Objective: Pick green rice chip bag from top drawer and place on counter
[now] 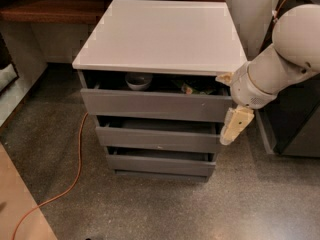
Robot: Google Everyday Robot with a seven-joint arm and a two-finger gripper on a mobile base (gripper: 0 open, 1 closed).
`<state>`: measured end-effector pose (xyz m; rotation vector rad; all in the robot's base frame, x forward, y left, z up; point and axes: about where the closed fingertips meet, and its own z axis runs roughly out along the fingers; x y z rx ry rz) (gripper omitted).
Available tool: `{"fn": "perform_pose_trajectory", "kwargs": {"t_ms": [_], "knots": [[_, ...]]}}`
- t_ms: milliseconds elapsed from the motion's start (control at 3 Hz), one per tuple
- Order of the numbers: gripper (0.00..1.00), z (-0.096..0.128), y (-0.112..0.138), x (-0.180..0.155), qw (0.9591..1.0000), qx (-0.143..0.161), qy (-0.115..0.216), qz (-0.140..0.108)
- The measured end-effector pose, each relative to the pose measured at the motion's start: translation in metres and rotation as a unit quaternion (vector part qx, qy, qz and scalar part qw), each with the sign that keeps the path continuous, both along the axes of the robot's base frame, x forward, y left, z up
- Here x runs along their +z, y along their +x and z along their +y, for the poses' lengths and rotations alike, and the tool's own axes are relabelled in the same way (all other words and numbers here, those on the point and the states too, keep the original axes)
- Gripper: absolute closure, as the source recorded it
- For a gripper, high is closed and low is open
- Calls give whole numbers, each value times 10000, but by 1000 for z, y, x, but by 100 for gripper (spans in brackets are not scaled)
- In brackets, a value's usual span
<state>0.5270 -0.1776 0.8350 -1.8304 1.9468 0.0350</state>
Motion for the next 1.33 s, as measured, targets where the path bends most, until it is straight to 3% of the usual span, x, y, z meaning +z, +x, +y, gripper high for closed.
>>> {"fn": "perform_pose_trajectory", "kwargs": {"t_ms": [333, 667, 1333], "knots": [[0, -1, -2, -5, 9999, -71, -80, 93], [0, 3, 1, -23, 9997, -130, 56, 176], [0, 18, 30, -61, 9992, -140, 317, 216]]}}
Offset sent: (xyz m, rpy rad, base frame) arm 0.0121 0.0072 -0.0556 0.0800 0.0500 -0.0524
